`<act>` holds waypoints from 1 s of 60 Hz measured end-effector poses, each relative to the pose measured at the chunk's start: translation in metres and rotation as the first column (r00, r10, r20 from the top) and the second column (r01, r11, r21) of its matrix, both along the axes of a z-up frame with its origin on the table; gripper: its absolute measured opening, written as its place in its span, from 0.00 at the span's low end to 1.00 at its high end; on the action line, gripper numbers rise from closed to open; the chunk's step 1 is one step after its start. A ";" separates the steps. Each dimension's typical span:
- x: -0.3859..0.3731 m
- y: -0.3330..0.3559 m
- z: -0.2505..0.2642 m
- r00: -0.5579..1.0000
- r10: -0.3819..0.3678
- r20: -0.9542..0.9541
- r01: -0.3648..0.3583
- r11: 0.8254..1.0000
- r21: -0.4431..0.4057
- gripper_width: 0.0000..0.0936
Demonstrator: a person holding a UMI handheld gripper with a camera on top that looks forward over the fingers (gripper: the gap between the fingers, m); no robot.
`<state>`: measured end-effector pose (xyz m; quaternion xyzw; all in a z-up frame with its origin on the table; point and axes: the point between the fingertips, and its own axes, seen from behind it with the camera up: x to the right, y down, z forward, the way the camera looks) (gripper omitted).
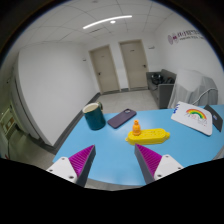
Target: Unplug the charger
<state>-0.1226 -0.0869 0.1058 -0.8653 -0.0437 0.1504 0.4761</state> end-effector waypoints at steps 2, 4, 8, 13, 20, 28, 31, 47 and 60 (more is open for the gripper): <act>0.008 0.017 -0.006 0.999 -0.037 0.022 0.037 0.999 0.001 0.87; 0.016 0.037 -0.011 0.996 -0.076 0.047 0.075 0.997 0.009 0.86; 0.040 0.072 -0.033 0.986 -0.138 0.093 0.138 0.990 0.005 0.86; 0.051 0.105 -0.044 0.976 -0.194 0.104 0.194 0.981 0.006 0.83; 0.055 0.143 -0.061 0.964 -0.241 0.111 0.242 0.970 0.006 0.76; 0.050 0.167 -0.082 0.958 -0.243 0.154 0.240 0.970 0.035 0.45; 0.056 0.169 -0.084 0.944 -0.264 0.196 0.253 0.964 0.081 0.22; 0.059 0.171 -0.066 0.930 -0.295 0.221 0.280 0.955 0.096 0.04; 0.113 0.168 0.092 0.900 -0.382 0.208 0.301 0.893 0.335 0.05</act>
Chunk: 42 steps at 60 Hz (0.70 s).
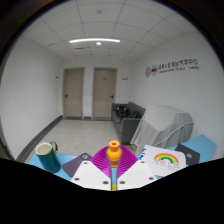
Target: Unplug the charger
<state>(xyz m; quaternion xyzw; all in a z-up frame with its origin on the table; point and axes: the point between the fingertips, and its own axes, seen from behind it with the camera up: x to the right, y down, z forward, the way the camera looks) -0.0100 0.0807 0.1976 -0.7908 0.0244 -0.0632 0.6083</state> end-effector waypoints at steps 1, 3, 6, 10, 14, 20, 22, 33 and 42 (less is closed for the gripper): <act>0.007 -0.002 0.001 1.000 -0.010 0.000 0.010 1.000 -0.008 0.05; 0.021 -0.007 -0.003 1.000 -0.024 0.001 0.024 0.999 -0.033 0.05; 0.044 -0.016 -0.020 0.999 -0.051 0.011 0.052 0.996 -0.074 0.05; 0.070 -0.031 -0.046 0.995 -0.094 0.018 0.096 0.982 -0.160 0.05; 0.090 -0.048 -0.083 0.993 -0.116 0.024 0.118 0.958 -0.261 0.05; 0.107 -0.065 -0.141 0.993 -0.113 0.016 0.111 0.921 -0.373 0.06; 0.112 -0.068 -0.157 0.993 -0.114 0.009 0.108 0.909 -0.402 0.06; 0.132 -0.072 -0.207 0.994 -0.108 -0.018 0.086 0.868 -0.489 0.13; 0.124 -0.064 -0.205 0.990 -0.051 -0.129 -0.012 0.897 -0.441 0.44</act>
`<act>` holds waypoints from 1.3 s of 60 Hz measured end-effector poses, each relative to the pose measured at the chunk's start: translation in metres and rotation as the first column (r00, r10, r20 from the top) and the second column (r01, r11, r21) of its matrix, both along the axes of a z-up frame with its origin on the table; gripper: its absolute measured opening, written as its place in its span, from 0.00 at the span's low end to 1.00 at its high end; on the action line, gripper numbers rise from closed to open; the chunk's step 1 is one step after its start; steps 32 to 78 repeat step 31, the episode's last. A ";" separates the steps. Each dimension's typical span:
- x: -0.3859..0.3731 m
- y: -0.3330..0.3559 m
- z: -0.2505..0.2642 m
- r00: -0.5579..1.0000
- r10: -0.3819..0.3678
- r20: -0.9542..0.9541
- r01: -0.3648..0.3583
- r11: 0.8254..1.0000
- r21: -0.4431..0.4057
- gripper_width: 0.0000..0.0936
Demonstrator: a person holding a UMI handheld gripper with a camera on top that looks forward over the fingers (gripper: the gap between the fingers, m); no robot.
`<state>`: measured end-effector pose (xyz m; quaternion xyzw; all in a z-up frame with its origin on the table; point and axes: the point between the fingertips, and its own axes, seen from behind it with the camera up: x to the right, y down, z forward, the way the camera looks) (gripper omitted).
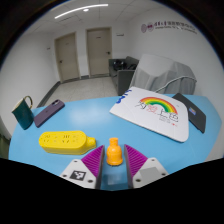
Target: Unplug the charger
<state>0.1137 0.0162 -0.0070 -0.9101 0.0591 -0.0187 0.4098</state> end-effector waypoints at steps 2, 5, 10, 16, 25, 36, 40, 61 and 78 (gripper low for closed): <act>-0.001 -0.004 0.002 1.000 0.003 -0.029 -0.003 1.000 0.004 0.60; 0.000 -0.011 0.010 0.998 0.018 -0.063 -0.017 1.000 0.021 0.79; -0.002 -0.028 0.031 0.991 0.080 -0.106 -0.073 0.995 0.064 0.88; 0.008 -0.059 0.057 0.984 0.134 -0.115 -0.123 0.987 0.103 0.89; 0.041 -0.105 0.079 0.983 0.127 -0.132 -0.111 0.986 0.127 0.89; 0.070 -0.131 0.084 0.984 0.079 -0.159 -0.058 0.990 0.132 0.89; 0.070 -0.131 0.084 0.984 0.079 -0.159 -0.058 0.990 0.132 0.89; 0.070 -0.131 0.084 0.984 0.079 -0.159 -0.058 0.990 0.132 0.89; 0.070 -0.131 0.084 0.984 0.079 -0.159 -0.058 0.990 0.132 0.89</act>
